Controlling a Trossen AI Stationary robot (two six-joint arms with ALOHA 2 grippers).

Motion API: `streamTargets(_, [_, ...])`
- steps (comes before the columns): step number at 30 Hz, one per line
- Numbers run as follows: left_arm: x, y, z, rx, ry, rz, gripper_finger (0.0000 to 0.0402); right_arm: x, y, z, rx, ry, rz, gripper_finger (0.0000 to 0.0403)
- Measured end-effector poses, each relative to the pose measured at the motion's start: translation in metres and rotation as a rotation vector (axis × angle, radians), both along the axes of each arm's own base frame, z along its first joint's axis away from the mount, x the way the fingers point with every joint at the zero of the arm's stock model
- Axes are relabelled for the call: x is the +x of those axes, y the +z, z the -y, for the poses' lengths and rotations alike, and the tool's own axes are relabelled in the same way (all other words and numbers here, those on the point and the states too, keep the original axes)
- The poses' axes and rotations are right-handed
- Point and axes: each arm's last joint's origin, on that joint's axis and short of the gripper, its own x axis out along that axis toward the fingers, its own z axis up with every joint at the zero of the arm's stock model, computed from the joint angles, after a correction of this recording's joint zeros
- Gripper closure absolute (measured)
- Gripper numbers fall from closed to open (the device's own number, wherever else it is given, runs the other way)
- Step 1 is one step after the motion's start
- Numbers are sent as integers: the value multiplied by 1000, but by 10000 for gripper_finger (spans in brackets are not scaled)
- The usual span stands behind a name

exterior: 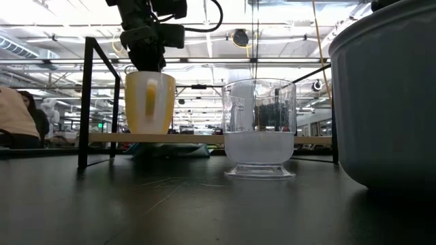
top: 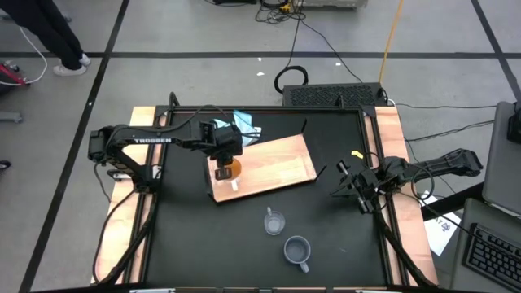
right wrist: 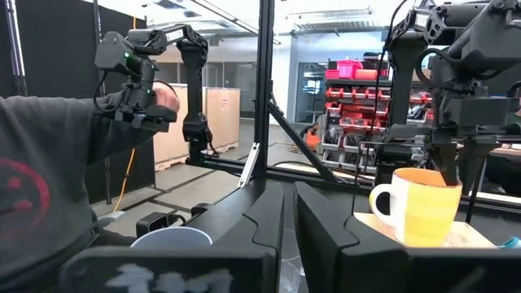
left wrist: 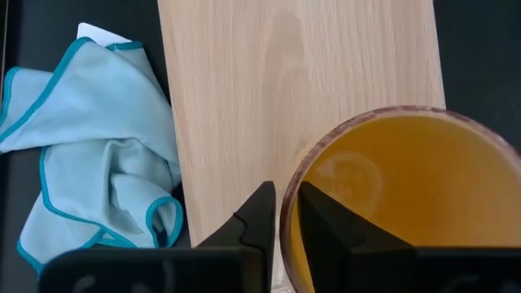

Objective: Stack small to large cups/mugs on shelf
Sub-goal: Put the yellow mug on the shelf

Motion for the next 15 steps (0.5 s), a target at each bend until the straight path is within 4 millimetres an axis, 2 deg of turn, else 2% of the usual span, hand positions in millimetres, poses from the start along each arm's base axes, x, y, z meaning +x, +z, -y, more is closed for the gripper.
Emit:
streamTargets(8, [2,2,1,-7,-1,29,342,0,0,0,0,0,0,378])
streamTargets(15, [1,14,2,-38,7,23,341,0,0,0,0,1,0,378])
